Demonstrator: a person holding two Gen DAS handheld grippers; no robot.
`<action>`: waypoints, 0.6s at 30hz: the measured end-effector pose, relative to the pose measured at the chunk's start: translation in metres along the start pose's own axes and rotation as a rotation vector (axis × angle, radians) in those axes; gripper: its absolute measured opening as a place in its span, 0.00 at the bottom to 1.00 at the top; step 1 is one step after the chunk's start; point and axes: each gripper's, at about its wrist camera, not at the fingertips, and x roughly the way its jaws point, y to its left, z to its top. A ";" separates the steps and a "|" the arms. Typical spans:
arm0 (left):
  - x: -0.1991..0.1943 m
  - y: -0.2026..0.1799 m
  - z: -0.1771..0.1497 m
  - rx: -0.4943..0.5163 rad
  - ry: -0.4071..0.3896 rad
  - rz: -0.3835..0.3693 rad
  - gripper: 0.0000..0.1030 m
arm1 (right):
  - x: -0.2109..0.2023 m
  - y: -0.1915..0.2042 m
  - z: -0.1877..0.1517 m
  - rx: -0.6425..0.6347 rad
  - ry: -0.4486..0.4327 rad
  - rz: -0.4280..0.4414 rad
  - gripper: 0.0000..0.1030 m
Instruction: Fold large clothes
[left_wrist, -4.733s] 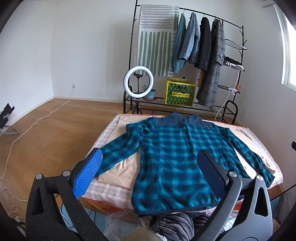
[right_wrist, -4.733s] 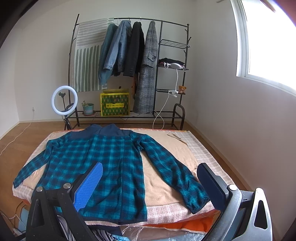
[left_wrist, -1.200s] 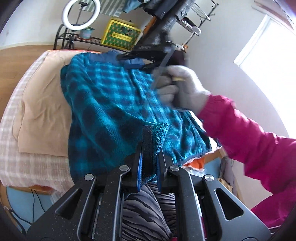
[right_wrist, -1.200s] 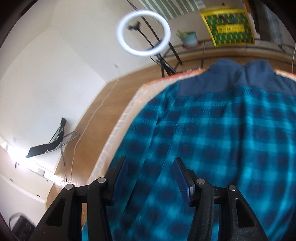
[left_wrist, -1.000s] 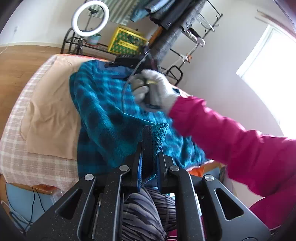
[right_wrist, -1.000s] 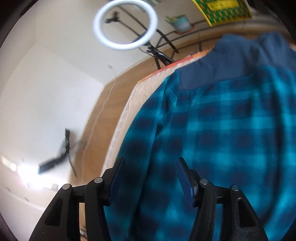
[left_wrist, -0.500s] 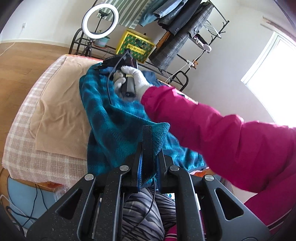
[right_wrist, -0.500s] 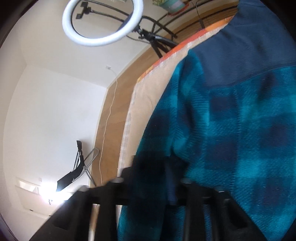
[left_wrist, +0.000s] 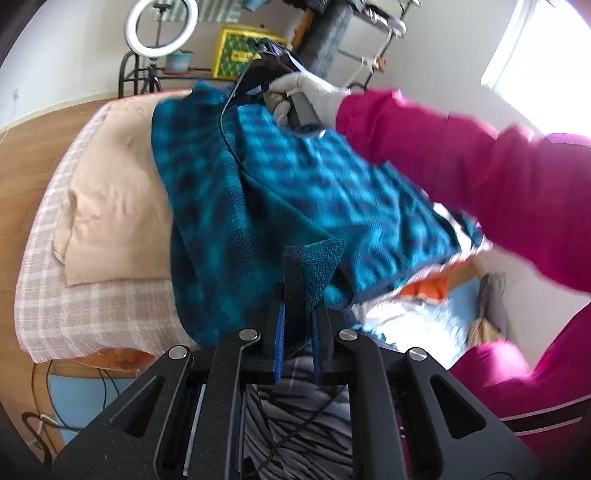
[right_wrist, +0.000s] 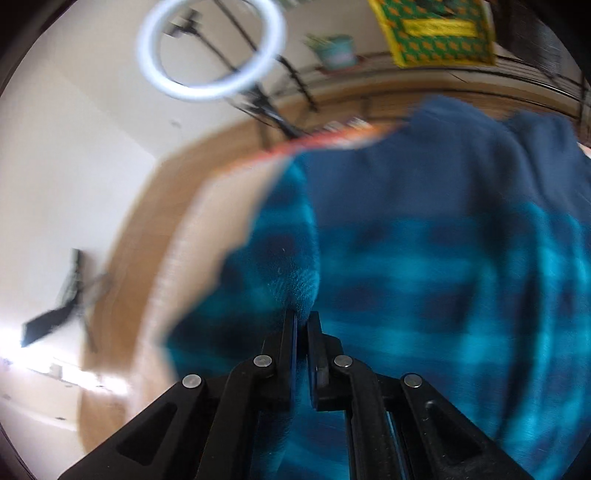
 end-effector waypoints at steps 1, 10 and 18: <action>0.006 -0.002 -0.003 0.017 0.015 0.021 0.10 | 0.003 -0.004 -0.004 -0.001 0.014 -0.038 0.05; -0.009 -0.022 -0.037 0.056 0.025 0.015 0.41 | -0.049 0.034 -0.009 -0.164 -0.016 -0.102 0.33; 0.004 0.035 -0.051 -0.277 -0.001 -0.007 0.41 | -0.049 0.148 -0.018 -0.457 -0.002 -0.017 0.57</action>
